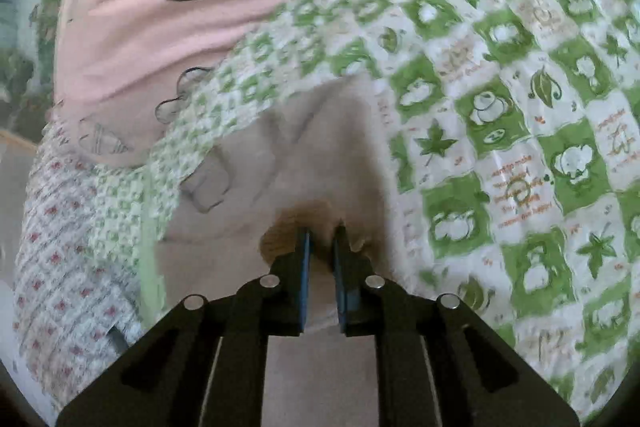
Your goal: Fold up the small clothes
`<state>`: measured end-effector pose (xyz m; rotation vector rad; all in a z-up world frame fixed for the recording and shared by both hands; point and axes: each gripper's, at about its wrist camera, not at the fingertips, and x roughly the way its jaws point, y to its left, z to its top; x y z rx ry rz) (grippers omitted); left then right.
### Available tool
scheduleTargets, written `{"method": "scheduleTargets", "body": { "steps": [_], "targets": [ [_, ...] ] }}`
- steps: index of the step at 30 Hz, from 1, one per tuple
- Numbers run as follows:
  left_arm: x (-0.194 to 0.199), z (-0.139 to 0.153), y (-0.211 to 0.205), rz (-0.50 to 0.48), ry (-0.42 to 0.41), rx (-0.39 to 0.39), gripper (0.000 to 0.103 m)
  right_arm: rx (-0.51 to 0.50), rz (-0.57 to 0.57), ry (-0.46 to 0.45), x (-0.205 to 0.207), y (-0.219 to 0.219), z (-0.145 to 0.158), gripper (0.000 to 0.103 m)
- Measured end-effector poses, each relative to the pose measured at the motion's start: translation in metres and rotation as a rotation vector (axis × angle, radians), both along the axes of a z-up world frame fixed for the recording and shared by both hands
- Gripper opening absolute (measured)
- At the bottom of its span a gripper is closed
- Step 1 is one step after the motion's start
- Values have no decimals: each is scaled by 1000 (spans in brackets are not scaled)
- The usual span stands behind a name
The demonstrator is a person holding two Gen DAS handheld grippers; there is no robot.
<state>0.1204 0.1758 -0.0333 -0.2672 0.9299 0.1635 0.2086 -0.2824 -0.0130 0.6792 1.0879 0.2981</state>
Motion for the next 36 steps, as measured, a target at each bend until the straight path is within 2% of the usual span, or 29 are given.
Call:
{"method": "scheduleTargets", "body": {
  "steps": [2, 3, 5, 8, 11, 12, 13, 14, 15, 17, 19, 22, 25, 27, 30, 31, 32, 33, 34, 36],
  "targets": [
    [-2, 13, 3, -35, -40, -35, 61, -1, 9, -24, -5, 4, -4, 14],
    [1, 20, 6, -41, -56, -42, 62, -1, 21, -37, -7, 5, -4, 19],
    [18, 30, 14, -28, -69, -58, 68, -25, 41, -54, -10, 6, -4, 40],
    [58, 28, 23, -24, -53, -115, 71, -47, 72, -94, -12, 6, -2, 44],
    [101, 7, 24, -22, 26, -173, 71, -42, 83, -138, -14, -3, 0, 46],
    [109, 2, 24, -15, 39, -172, 61, -50, 85, -151, -15, -3, 2, 48],
    [118, -5, 24, -18, 41, -167, 43, -64, 91, -170, -15, -3, 4, 49],
    [123, -8, 24, -28, 31, -162, 20, -68, 98, -178, -15, -2, 4, 50],
    [123, -6, 25, -14, -12, -148, 17, -68, 109, -186, -15, -1, 5, 50],
    [117, 1, 29, 3, -93, -140, 14, -69, 140, -204, -15, 2, 7, 50],
    [113, 4, 31, 31, -137, -109, 14, -76, 173, -231, -15, 5, 7, 51],
    [111, -4, 33, 62, -128, -81, 13, -72, 194, -235, -11, 9, 4, 53],
    [106, -9, 41, 89, -135, -130, 13, -90, 221, -256, -14, 16, 1, 54],
    [105, -7, 44, 93, -133, -136, 14, -112, 262, -276, -19, 22, 0, 58],
    [105, -7, 43, 90, -125, -125, 14, -230, 316, -265, -22, 35, -7, 58],
    [105, -9, 43, 91, -122, -126, 14, -277, 330, -257, -22, 39, -10, 47],
    [106, -9, 43, 92, -120, -126, 14, -300, 335, -249, -21, 41, -12, 21],
    [106, -9, 43, 93, -120, -128, 14, -281, 334, -236, -20, 40, -12, 9],
    [105, -10, 44, 94, -120, -129, 14, -207, 319, -222, -17, 33, -11, 7],
    [105, -10, 45, 97, -120, -135, 14, 33, 246, -230, -13, 8, -5, 5]
  ]
}}
